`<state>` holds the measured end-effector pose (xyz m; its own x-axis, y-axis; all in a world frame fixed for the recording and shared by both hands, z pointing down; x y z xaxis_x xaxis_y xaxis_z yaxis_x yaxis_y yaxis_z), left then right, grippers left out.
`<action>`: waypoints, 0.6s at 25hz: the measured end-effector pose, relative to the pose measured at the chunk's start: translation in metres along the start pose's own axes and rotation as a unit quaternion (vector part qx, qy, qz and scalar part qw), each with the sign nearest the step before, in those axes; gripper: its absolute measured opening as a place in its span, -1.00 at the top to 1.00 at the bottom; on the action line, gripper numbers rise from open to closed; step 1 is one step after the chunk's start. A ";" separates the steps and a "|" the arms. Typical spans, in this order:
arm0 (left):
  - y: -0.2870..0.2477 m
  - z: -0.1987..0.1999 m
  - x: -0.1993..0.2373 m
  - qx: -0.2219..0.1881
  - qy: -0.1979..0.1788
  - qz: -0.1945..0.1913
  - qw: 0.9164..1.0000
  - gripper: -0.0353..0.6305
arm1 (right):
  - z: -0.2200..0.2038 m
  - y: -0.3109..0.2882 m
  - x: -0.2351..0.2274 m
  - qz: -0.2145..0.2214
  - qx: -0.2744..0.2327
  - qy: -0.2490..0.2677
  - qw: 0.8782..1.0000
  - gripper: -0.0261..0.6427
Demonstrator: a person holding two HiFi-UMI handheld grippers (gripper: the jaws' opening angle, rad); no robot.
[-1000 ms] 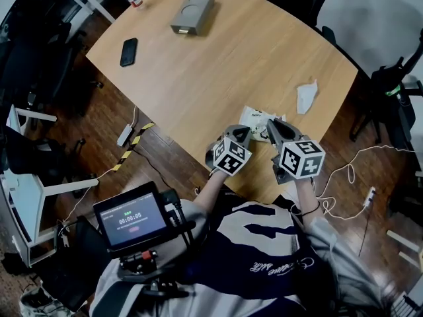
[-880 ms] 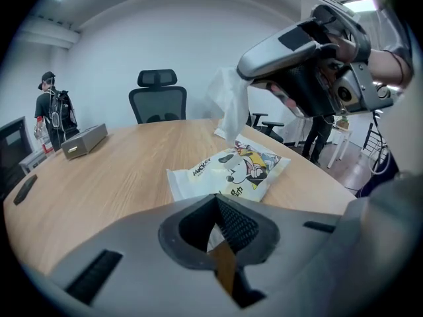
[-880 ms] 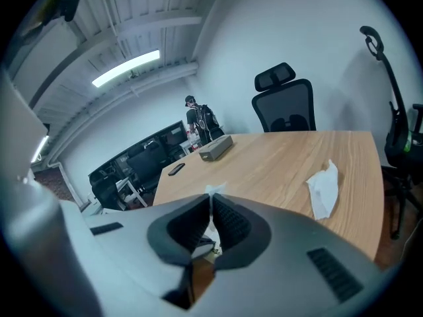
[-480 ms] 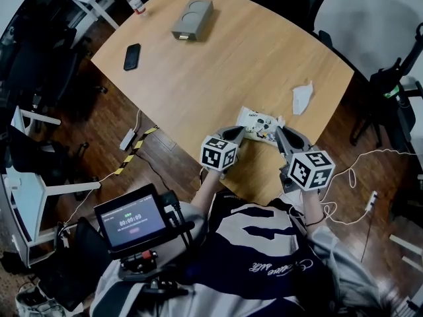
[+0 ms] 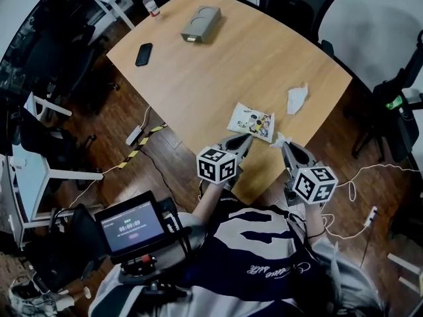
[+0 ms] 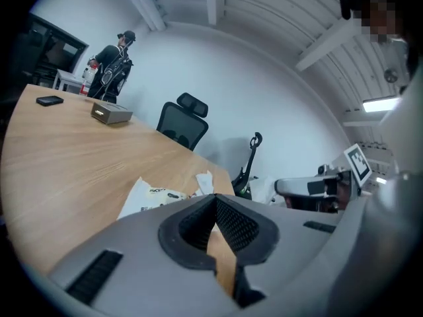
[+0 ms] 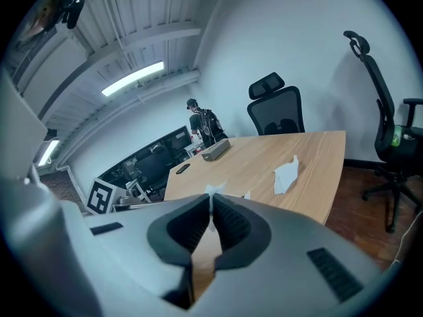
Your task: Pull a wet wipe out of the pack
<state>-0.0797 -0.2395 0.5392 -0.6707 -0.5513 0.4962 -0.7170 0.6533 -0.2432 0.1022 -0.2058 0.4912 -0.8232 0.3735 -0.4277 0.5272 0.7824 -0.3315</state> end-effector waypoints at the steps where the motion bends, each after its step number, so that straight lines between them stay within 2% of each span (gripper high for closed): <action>1: 0.003 0.002 -0.010 -0.012 0.002 0.002 1.000 0.88 | -0.001 0.006 -0.002 0.005 0.000 0.001 1.000 0.89; 6: 0.022 0.001 -0.063 -0.065 0.026 0.016 0.997 0.88 | -0.004 0.041 -0.009 0.035 0.001 0.007 0.999 0.89; 15: 0.061 -0.046 -0.151 -0.122 0.059 0.064 0.989 0.88 | -0.022 0.115 -0.011 0.096 0.004 0.022 0.995 0.89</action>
<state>-0.0140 -0.0924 0.4879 -0.7159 -0.4002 0.5721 -0.5501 0.8279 -0.1093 0.1668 -0.1089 0.4763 -0.7157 0.5364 -0.4473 0.6767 0.6909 -0.2544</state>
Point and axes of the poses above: the fingertips, and each gripper's own axes: y backward along the fingers, x to its left, z out of its top, the point moved 6 cm from there along y, backward along the fingers, and after that the axes turned 6 degrees about -x, right-handed, at the moved point
